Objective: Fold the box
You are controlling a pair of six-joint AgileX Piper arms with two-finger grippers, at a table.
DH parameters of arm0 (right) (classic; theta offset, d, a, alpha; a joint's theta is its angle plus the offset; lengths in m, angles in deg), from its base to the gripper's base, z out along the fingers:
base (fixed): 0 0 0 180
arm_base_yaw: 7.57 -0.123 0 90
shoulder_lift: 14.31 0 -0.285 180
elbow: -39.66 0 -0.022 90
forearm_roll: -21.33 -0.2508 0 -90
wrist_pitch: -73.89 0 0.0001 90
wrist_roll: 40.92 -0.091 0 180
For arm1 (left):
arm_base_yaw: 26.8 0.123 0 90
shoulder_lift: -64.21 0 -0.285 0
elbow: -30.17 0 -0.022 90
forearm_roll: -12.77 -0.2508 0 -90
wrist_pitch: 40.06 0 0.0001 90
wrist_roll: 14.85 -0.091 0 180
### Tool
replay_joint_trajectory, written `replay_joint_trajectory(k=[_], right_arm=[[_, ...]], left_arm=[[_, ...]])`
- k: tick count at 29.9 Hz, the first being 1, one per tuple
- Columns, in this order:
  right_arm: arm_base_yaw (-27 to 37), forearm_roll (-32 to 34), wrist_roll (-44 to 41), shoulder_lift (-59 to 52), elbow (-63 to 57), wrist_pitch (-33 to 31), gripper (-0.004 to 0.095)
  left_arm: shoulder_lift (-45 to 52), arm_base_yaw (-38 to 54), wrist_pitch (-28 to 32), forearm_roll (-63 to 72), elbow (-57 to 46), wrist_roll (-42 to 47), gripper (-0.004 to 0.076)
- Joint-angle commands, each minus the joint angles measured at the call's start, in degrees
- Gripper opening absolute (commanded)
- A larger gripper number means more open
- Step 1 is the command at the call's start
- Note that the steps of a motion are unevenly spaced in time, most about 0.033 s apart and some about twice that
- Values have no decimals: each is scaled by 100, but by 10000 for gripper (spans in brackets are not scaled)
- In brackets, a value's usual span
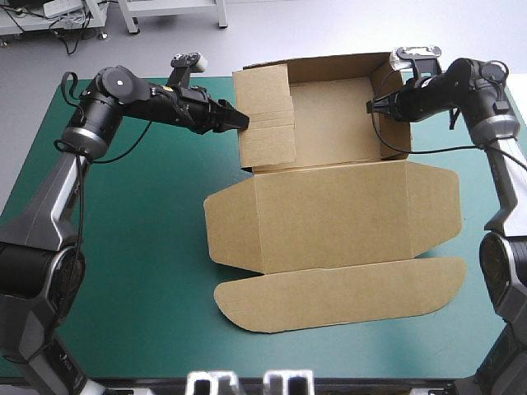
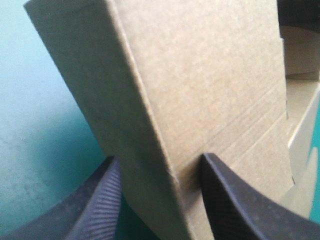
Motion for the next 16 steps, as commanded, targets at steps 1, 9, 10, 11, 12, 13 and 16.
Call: replay_joint_trajectory(k=[1, 9, 10, 11, 12, 13, 16], right_arm=[[-131, -326, -112, -289, 174, 305, -18], [-468, -290, -439, -289, 174, 515, -19], [-496, -353, -443, -289, 174, 558, -19], [-509, -445, -443, -289, 174, 574, -19], [-509, -525, -443, -289, 174, 580, -19], [-509, -615, -443, -289, 174, 580, -19], [-509, -783, -415, -289, 174, 528, -19]], left_arm=[[297, -335, 537, -381, 348, 416, 354], [297, -838, 1202, -1974, 379, 1714, 351], [297, -884, 1202, -2261, 379, 1912, 351], [297, -940, 1202, -2529, 379, 2121, 351], [297, -988, 1229, -2732, 379, 2292, 351], [297, -1030, 1263, -2970, 379, 2525, 351], [297, -1151, 1443, -3653, 379, 3066, 348]])
